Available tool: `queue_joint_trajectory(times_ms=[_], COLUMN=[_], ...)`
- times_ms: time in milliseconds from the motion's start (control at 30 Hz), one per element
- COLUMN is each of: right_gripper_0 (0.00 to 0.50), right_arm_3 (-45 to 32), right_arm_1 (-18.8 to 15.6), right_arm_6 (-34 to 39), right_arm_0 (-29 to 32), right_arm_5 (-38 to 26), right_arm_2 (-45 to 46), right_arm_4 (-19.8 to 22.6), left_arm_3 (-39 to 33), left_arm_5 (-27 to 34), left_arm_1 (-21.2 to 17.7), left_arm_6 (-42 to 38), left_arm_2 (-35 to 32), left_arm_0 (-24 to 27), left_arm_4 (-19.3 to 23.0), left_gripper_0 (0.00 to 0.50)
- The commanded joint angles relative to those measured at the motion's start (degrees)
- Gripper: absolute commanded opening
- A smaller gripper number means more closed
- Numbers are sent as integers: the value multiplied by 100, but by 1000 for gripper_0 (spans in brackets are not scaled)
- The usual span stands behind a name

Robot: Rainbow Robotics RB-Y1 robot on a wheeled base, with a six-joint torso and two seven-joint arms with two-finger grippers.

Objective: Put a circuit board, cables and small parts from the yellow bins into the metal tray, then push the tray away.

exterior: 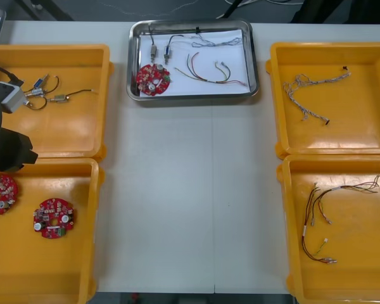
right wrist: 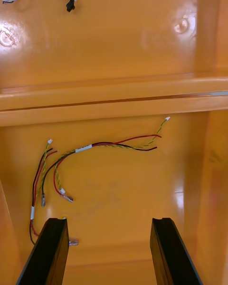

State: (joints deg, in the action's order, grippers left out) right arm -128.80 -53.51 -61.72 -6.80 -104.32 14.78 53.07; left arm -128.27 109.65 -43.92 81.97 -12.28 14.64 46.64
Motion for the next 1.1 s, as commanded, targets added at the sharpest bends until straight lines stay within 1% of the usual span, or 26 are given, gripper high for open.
queue_joint_trajectory(times_ms=[33,300,433,767,933,1100], right_gripper_0=[500,500,500,500,500,500], right_arm_3=[206,347,347,338,338,338], right_arm_1=[209,438,482,473,473,482], right_arm_6=[-42,-236,-297,-499,-570,-622], right_arm_0=[47,56,74,170,293,364], right_arm_5=[105,113,113,122,316,430], right_arm_2=[-80,-98,-98,-107,-98,-107], right_arm_4=[-42,-77,-139,-156,-139,-209], left_arm_3=[-172,-172,-172,-172,-172,-172], left_arm_5=[35,35,35,35,35,35], left_arm_1=[-222,-222,-222,-222,-222,-222], left_arm_6=[-225,-225,-225,-225,-225,-225], left_arm_2=[-187,-187,-187,-187,-187,-187], left_arm_0=[-101,-101,-101,-101,-101,-101], left_arm_4=[38,38,38,38,38,38], left_gripper_0=[500,500,500,500,500,500])
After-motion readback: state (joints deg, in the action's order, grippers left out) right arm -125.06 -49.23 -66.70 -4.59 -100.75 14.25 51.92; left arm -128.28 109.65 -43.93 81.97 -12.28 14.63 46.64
